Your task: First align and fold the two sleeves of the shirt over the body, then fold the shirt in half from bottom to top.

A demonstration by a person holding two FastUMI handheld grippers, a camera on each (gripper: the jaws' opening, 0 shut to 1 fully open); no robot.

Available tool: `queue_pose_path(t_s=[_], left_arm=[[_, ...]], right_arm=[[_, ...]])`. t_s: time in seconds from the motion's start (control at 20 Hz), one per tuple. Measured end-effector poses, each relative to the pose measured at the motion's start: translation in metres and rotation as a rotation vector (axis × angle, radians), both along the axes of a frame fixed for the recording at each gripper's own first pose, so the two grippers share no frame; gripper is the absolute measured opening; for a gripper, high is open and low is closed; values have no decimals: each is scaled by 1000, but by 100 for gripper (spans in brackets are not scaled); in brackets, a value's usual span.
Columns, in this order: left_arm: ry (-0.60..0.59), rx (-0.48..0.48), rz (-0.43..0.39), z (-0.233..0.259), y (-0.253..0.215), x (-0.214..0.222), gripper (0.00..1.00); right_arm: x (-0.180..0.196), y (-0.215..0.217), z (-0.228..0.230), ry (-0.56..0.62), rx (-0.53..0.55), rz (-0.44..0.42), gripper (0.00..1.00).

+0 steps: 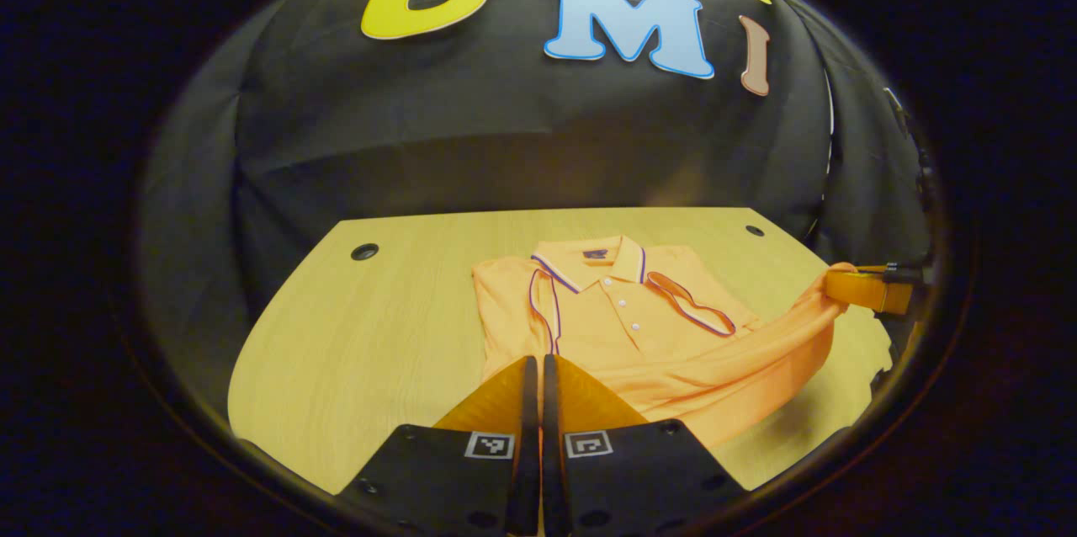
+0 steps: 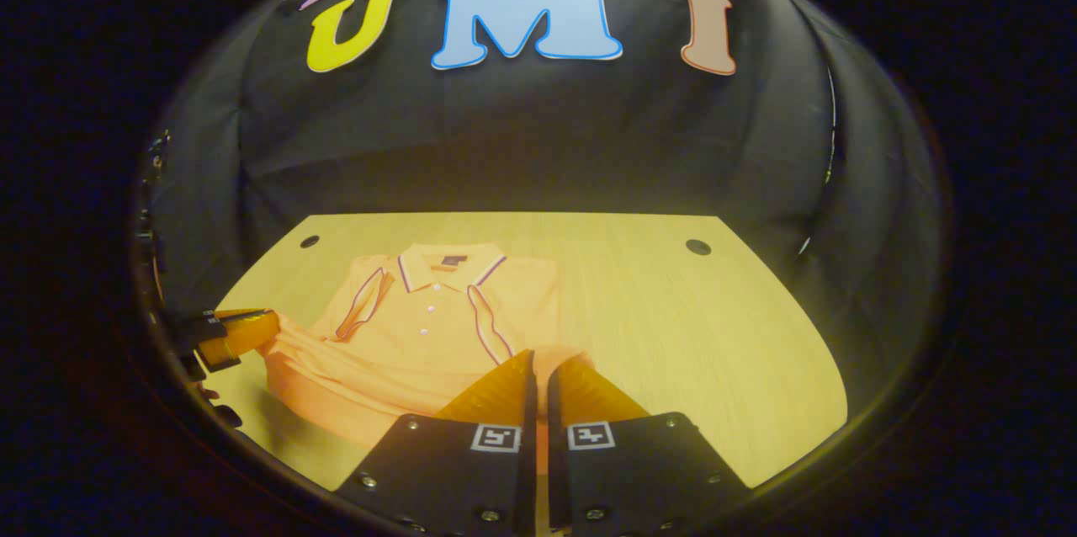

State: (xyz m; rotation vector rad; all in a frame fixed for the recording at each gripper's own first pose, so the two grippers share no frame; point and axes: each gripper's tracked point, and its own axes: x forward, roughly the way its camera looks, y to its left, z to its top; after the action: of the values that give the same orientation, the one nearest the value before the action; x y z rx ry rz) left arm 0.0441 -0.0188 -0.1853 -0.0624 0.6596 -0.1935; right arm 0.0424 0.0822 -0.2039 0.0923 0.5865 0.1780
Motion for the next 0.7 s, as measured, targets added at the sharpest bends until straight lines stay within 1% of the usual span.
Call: queue_pose_path(t_s=[0.2,0.45,0.7], left_arm=[[4,-39,-16,-5,-7,48,8],[-29,-32,-30,-7,-9,109,8],[-42,-21,-22,-17,-7,158,7]], right_arm=[[38,2,-6,17,-30,-30,6],[86,4,-7,18,-42,-56,6],[132,11,-8,16,-45,-56,6]])
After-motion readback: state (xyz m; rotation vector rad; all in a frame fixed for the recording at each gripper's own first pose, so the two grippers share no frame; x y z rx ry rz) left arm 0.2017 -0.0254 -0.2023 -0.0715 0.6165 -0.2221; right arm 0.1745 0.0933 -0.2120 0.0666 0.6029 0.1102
